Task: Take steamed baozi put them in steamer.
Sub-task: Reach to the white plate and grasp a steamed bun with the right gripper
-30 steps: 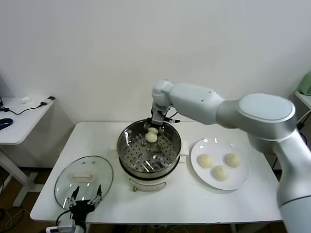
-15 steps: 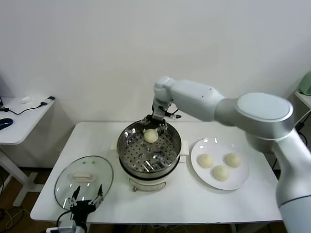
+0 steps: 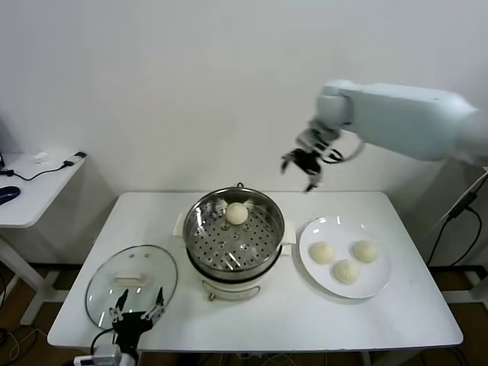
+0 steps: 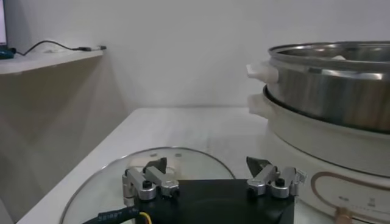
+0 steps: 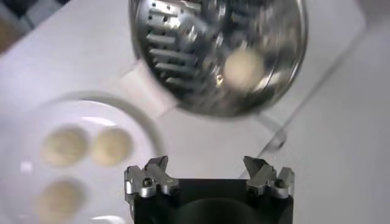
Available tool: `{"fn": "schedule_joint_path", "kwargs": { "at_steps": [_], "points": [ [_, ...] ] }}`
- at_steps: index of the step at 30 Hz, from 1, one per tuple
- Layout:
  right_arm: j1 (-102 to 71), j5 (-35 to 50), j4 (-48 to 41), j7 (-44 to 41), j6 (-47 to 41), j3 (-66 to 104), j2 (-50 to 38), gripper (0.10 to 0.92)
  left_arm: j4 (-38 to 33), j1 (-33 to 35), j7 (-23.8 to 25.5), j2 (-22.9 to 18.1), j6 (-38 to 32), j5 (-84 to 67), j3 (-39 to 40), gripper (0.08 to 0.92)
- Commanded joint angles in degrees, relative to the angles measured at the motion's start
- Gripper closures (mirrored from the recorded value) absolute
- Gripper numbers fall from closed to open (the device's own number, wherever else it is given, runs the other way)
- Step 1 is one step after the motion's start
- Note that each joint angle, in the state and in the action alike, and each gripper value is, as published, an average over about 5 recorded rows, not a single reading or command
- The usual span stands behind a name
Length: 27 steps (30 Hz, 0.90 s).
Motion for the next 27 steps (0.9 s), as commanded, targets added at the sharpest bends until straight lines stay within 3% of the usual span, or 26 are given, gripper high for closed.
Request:
{"fn": "schedule_joint_path", "kwargs": {
  "at_steps": [1, 14, 27],
  "points": [
    [-6.7, 6.0, 9.8, 5.9, -21.0, -3.1, -13.2, 0.203, 0.0, 0.0, 0.0, 0.1, -0.1, 0.2, -0.3, 0.177],
    [-28.8, -0.2, -5.7, 8.7, -23.0, 14.8, -6.0, 0.203, 0.8, 0.3, 0.3, -0.3, 0.0, 0.3, -1.0, 0.177],
    [-34.1, -3.6, -10.9, 9.5, -22.6, 18.2, -2.4, 0.203, 1.0, 0.7, 0.4, -0.3, -0.2, 0.6, -1.0, 0.177]
  ]
}}
